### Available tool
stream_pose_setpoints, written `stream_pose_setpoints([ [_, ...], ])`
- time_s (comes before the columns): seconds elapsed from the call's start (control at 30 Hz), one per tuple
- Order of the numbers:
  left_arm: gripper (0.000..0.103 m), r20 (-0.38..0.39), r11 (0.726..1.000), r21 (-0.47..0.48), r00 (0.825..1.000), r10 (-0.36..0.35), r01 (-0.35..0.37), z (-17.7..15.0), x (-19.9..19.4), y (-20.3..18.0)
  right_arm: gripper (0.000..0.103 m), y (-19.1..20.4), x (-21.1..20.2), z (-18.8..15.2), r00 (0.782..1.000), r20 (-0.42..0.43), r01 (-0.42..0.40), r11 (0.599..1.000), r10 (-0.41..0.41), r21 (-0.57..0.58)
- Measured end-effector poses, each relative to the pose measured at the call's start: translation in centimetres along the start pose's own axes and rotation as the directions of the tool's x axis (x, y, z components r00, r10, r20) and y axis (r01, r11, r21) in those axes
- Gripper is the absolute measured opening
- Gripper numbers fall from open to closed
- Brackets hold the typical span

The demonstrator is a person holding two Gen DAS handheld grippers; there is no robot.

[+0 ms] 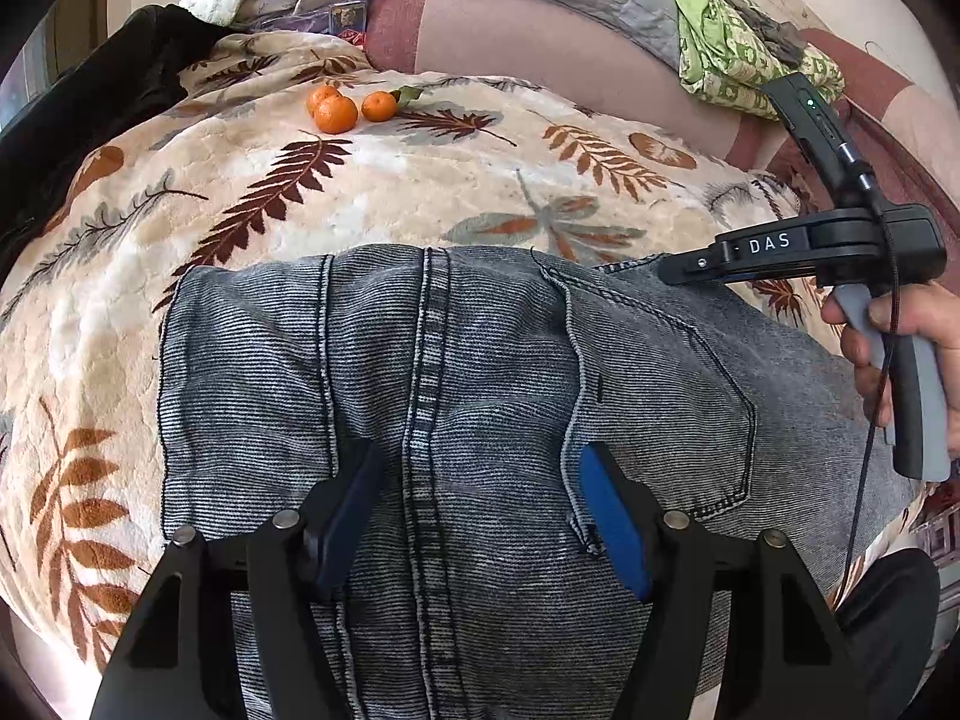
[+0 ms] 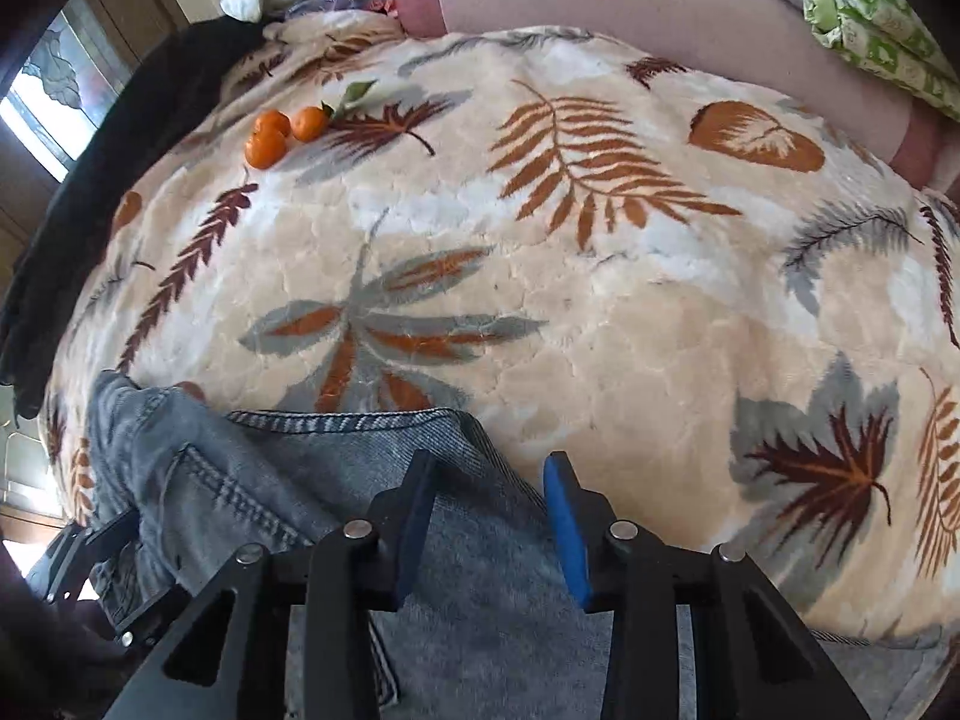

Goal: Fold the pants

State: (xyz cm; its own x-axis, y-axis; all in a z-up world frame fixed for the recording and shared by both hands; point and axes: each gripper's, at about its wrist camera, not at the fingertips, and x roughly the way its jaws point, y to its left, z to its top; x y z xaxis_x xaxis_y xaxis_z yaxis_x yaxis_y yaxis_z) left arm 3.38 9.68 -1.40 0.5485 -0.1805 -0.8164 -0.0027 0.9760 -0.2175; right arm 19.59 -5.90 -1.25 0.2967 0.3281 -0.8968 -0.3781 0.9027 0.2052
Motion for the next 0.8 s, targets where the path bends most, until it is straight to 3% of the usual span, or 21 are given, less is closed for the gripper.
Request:
stream_pose_setpoints([
  [0.07,0.069,0.002,1.000,-0.002,1.000,-0.004,0.004,-0.1,-0.1,0.1,0.026,1.0,0.5,-0.2,1.000,-0.022,-0.014,0.999,0.013,-0.046],
  [0.1,0.069,0.001,1.000,0.000,1.000,-0.003,0.003,-0.2,-0.1,0.1,0.013,1.7,0.5,-0.4,1.000,-0.029,0.006,0.996,-0.008,-0.088],
  [0.13,0.069,0.001,1.000,0.000,1.000,-0.004,0.004,-0.1,0.0,0.2,0.007,2.4,0.4,-0.6,0.999,-0.023,0.039,0.990,-0.043,-0.134],
  [0.2,0.069,0.001,1.000,-0.007,1.000,-0.008,0.008,-0.1,-0.1,0.3,0.004,3.5,-0.5,-0.5,0.994,0.008,0.105,0.976,-0.106,-0.192],
  [0.27,0.069,0.000,1.000,-0.011,1.000,-0.013,0.013,-0.1,-0.1,0.3,0.004,4.3,-0.9,-0.3,0.979,0.072,0.204,0.951,-0.192,-0.234],
  [0.33,0.069,0.001,1.000,-0.010,1.000,-0.015,0.015,-0.1,-0.1,0.4,0.004,4.7,-0.1,-0.2,0.963,0.083,0.268,0.927,-0.255,-0.260],
  [0.4,0.069,0.003,1.000,-0.004,1.000,-0.014,0.014,-0.1,-0.1,0.3,0.004,5.1,1.0,-0.4,0.928,0.128,0.373,0.876,-0.351,-0.307],
  [0.43,0.069,0.004,1.000,-0.002,1.000,-0.014,0.014,-0.2,-0.2,0.3,0.004,5.1,1.4,-0.4,0.923,0.133,0.384,0.872,-0.361,-0.302],
  [0.6,0.069,0.008,1.000,0.008,1.000,-0.009,0.009,-0.3,-0.3,0.3,0.005,3.9,0.8,-0.2,0.912,0.166,0.406,0.887,-0.376,-0.221],
  [0.73,0.069,0.008,1.000,0.004,1.000,-0.005,0.005,-0.3,-0.3,0.3,0.006,1.6,-2.7,0.1,0.923,0.195,0.349,0.935,-0.331,-0.067],
  [0.8,0.069,0.008,1.000,0.006,1.000,0.000,0.000,-0.3,-0.3,0.2,0.006,0.8,-4.3,-0.5,0.947,0.201,0.257,0.967,-0.251,-0.004],
])
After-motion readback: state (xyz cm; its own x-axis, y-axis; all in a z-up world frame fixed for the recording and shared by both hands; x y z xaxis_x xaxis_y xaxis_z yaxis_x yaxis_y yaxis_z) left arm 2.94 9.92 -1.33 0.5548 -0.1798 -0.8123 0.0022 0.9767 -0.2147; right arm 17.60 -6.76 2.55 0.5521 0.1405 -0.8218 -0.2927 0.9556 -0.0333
